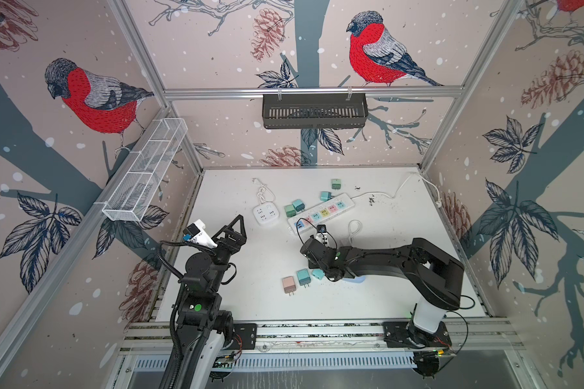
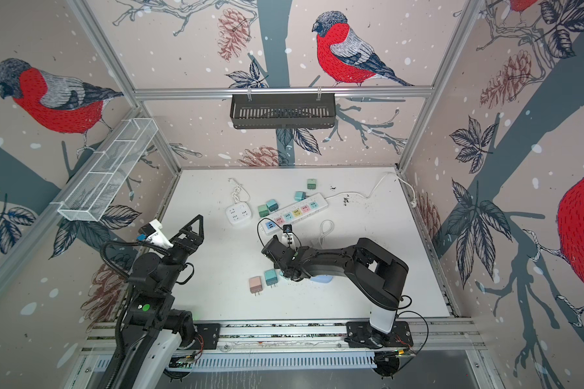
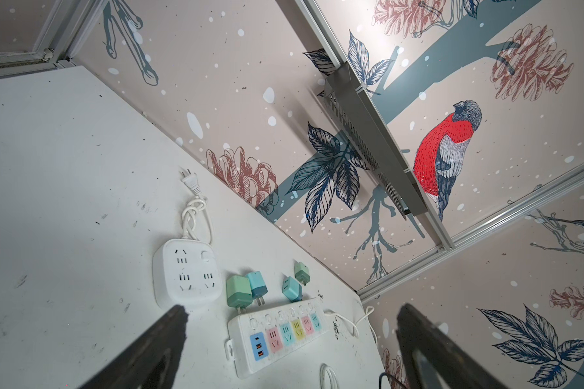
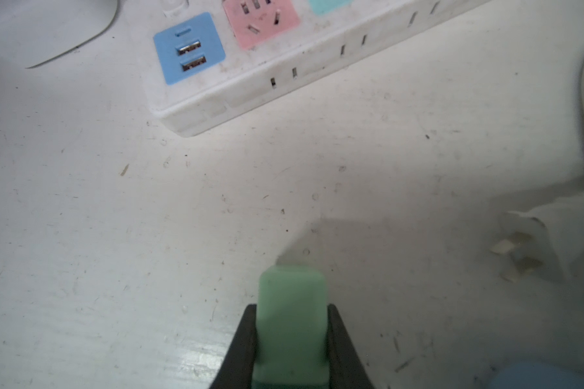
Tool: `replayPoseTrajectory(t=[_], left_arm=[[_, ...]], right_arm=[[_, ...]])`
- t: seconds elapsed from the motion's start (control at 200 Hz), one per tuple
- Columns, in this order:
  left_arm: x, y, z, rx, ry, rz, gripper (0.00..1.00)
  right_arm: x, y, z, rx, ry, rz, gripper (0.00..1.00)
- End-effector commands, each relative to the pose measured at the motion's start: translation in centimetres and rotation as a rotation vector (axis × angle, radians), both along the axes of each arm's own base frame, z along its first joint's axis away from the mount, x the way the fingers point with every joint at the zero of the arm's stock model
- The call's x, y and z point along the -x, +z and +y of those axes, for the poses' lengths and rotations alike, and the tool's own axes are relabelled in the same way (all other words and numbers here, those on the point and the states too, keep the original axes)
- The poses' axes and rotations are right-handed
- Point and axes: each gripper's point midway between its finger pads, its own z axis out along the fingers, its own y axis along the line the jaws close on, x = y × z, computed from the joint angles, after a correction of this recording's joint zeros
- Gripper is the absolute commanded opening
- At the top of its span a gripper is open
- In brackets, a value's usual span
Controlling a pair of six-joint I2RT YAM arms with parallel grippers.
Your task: Insert the plug
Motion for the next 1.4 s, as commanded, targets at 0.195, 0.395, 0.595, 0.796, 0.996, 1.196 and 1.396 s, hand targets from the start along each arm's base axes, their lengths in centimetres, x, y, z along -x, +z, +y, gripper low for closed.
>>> replayPoseTrajectory(t=[0.195,0.395,0.595,0.796,0.996,1.196,1.396], left_arm=[[-0.2,0.4,-0.3,0.022,-0.015,-0.013,0.97],[0.2,2.1,-2.3,-0.039,-0.135,-0.149,0.97],[0.1,2.6,-2.8,-0.158,-0.149,-0.228,0.97],[1.1,8.1,-6.9,-0.277,-0.376,-0.423,0.90],[3.2,10.7,-10.0,-0.401,-0.526,-0.528,0.91],[6.3,9.5,-15.8,-0.507,-0.752,-0.688,0.85],[9.2,7.4,-21.6,-0.662,-0.961,-0.748,0.80]], right_arm=[[-0.2,5.3,-0.3,-0.113,0.079,-0.149,0.05],[-0.2,11.0,-1.9,-0.208,0.178,-0.342,0.04],[-2.3,17.6,-6.9,-0.357,0.163,-0.615,0.02],[-2.3,22.3,-11.0,-0.417,0.182,-0.839,0.01],[0.3,21.8,-9.8,-0.470,0.338,-0.811,0.01],[3.9,19.9,-8.9,-0.530,0.509,-0.756,0.02],[5.2,20.6,-8.7,-0.532,0.581,-0.809,0.02]])
